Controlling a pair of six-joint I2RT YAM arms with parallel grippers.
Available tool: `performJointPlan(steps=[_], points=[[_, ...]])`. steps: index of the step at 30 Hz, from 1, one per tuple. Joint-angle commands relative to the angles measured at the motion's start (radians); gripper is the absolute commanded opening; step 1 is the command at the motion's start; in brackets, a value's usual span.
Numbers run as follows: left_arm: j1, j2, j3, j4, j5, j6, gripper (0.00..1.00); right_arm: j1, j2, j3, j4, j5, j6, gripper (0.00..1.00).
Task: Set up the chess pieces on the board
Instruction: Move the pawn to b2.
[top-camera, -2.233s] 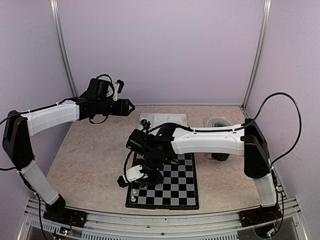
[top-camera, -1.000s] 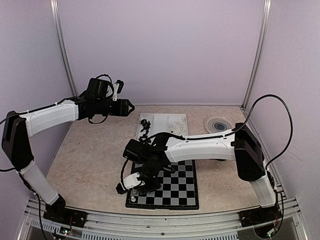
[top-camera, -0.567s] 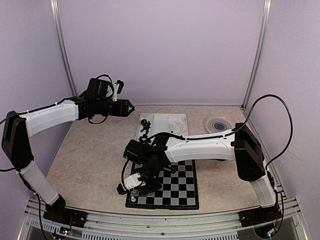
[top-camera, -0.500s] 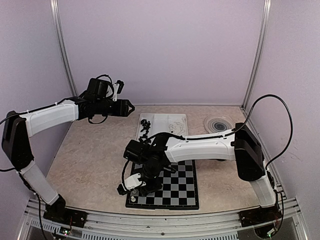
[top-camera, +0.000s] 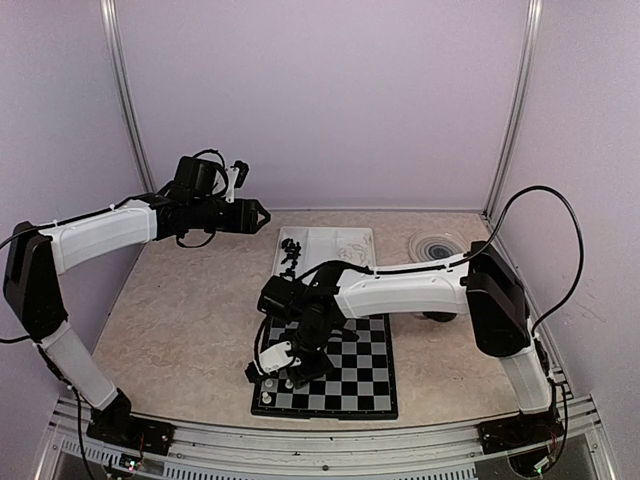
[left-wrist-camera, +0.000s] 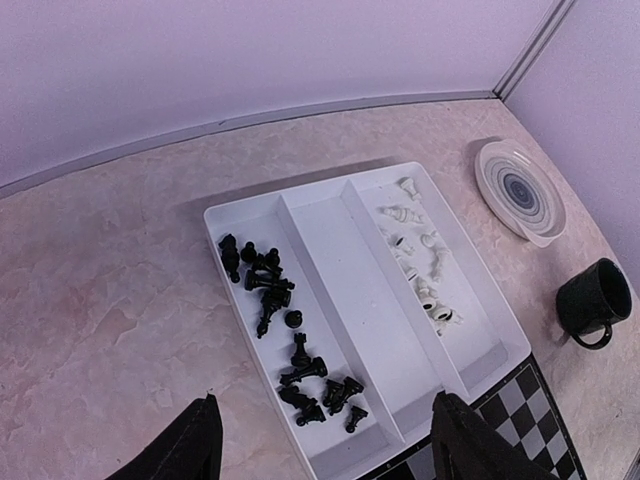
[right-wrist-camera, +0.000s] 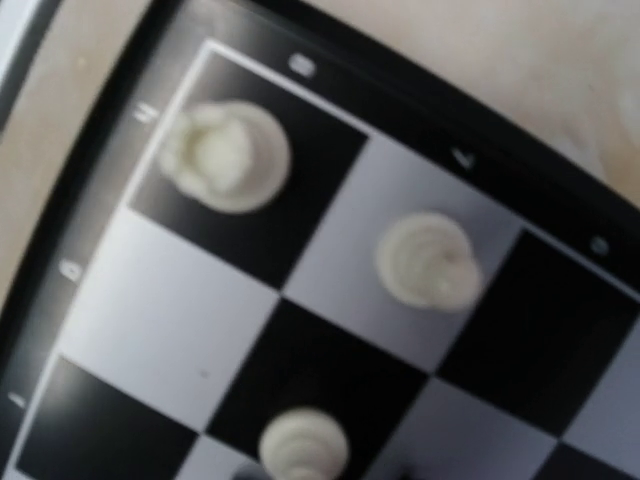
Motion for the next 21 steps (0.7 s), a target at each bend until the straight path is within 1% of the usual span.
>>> performJointPlan(steps=[1, 2, 6, 9, 21], points=[[0.001, -0.001, 0.019, -0.005, 0.011, 0.004, 0.71, -0.008, -0.013, -0.015, -0.013, 0.007, -0.003, 0.34], [0.000, -0.001, 0.019, -0.004, 0.011, 0.004, 0.71, -0.008, -0.012, -0.017, -0.012, 0.007, -0.004, 0.34], [0.000, 0.001, 0.020, -0.006, 0.011, 0.005, 0.71, -0.008, -0.011, -0.016, -0.013, 0.003, -0.005, 0.24], [0.000, 0.001, 0.020, -0.006, 0.014, 0.004, 0.71, -0.008, -0.008, -0.005, -0.014, -0.013, -0.006, 0.20], [-0.001, 0.004, 0.020, -0.009, 0.013, 0.006, 0.71, 0.001, 0.007, 0.020, -0.019, -0.029, -0.003, 0.18]])
